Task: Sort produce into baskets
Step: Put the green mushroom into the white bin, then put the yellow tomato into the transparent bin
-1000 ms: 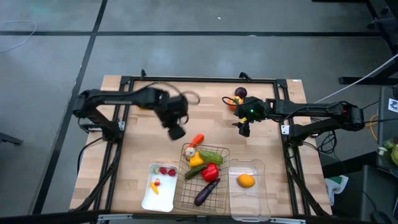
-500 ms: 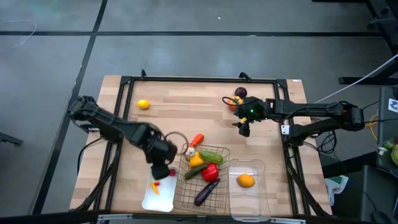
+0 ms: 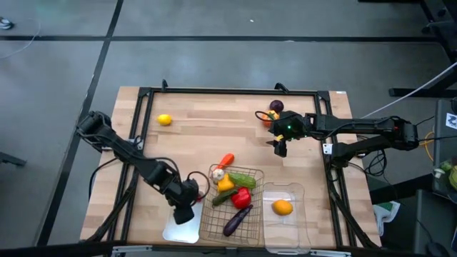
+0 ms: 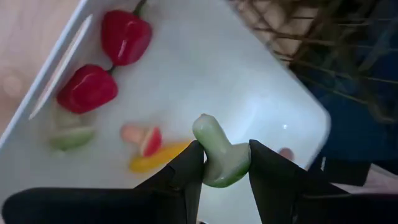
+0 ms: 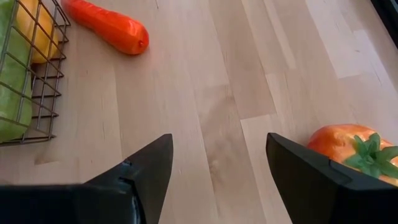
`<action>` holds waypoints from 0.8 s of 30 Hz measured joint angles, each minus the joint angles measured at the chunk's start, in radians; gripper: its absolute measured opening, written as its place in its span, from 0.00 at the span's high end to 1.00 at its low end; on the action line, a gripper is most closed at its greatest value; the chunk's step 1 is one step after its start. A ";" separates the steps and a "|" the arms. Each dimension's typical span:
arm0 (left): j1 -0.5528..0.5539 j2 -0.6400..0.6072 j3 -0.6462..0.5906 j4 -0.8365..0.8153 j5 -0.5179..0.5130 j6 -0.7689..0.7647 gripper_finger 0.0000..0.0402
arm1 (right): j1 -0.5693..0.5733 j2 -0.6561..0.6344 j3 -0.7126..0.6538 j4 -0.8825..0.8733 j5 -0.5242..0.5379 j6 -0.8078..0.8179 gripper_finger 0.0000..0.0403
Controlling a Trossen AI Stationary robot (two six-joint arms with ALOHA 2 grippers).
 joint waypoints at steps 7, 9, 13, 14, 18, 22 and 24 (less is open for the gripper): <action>0.004 0.000 -0.076 0.037 0.000 0.024 0.72 | 0.000 0.000 0.001 0.017 0.036 0.000 0.36; 0.008 0.000 -0.086 0.037 0.000 0.036 0.71 | -0.001 0.000 0.014 0.012 0.083 0.000 0.36; 0.018 0.000 -0.101 0.033 0.000 0.076 0.63 | -0.001 0.000 0.061 0.015 0.175 0.000 0.36; 0.021 0.002 -0.101 0.031 -0.003 0.081 0.60 | -0.001 0.000 0.071 0.015 0.195 0.000 0.36; 0.031 0.015 -0.101 0.036 -0.004 0.085 0.48 | -0.001 0.000 0.093 0.018 0.266 -0.004 0.36; 0.036 0.016 -0.101 0.036 -0.004 0.085 0.40 | -0.001 0.000 0.093 0.018 0.304 -0.001 0.36; 0.036 0.016 -0.101 0.036 -0.004 0.085 0.39 | -0.001 0.000 0.093 0.018 0.304 -0.001 0.36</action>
